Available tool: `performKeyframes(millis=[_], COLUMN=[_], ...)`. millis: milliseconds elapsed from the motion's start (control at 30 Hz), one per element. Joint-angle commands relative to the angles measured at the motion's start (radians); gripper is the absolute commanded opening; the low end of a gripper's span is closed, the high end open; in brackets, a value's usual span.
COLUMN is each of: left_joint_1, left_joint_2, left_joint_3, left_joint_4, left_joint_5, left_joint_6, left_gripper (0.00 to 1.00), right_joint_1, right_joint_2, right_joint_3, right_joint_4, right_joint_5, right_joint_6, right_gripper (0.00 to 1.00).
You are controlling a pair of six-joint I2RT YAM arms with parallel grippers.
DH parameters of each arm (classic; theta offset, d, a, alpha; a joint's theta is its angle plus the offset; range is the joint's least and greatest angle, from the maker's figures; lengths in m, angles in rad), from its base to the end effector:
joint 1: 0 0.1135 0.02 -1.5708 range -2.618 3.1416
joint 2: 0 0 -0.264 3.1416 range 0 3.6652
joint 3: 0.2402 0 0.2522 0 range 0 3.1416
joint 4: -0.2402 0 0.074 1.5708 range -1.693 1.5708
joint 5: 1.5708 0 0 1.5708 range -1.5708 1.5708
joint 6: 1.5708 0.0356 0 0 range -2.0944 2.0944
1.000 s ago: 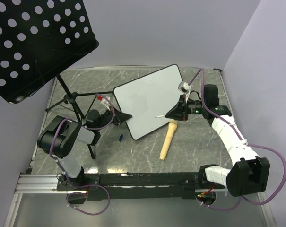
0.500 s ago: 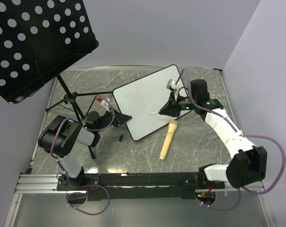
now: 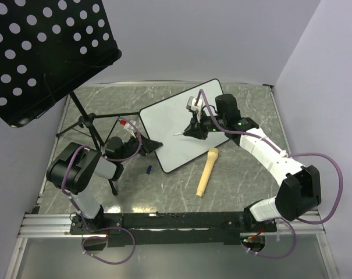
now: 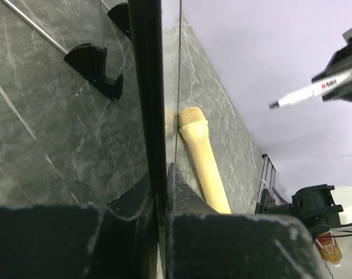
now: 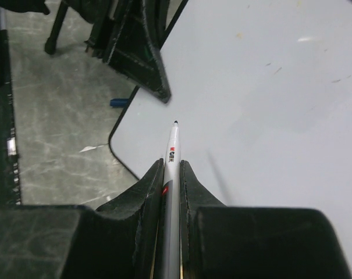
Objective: Write a sentence on the whiteboard
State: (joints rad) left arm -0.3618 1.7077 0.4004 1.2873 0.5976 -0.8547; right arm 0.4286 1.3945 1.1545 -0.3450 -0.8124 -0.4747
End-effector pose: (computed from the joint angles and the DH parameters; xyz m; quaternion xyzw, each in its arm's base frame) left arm 0.2559 -0.1183 0.1521 0.0333 0.7121 -0.5548 0.4289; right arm 0.2694 0.1515 0.3191 -0.5214 0.6465 0.3380 0.4426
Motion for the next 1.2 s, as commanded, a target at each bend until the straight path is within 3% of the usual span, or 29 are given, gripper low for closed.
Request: performKeyframes(millis=[0, 533, 1167], left_joint_1=[-0.009, -0.014, -0.014], left_joint_2=[-0.016, -0.033, -0.002], left_joint_3=[0.011, 0.044, 0.049], left_joint_4=[0.168, 0.078, 0.141], left_joint_5=[0.014, 0.025, 0.036], left_joint_6=[0.085, 0.080, -0.043], left_gripper=[0.01, 0.01, 0.01], right_joint_1=[0.032, 0.116, 0.147], right_joint_2=[0.046, 0.176, 0.241], right_joint_3=[0.037, 0.186, 0.238], right_joint_4=[0.155, 0.199, 0.207], right_joint_5=[0.111, 0.183, 0.236], right_joint_6=[-0.053, 0.005, 0.042], right_gripper=[0.00, 0.00, 0.00])
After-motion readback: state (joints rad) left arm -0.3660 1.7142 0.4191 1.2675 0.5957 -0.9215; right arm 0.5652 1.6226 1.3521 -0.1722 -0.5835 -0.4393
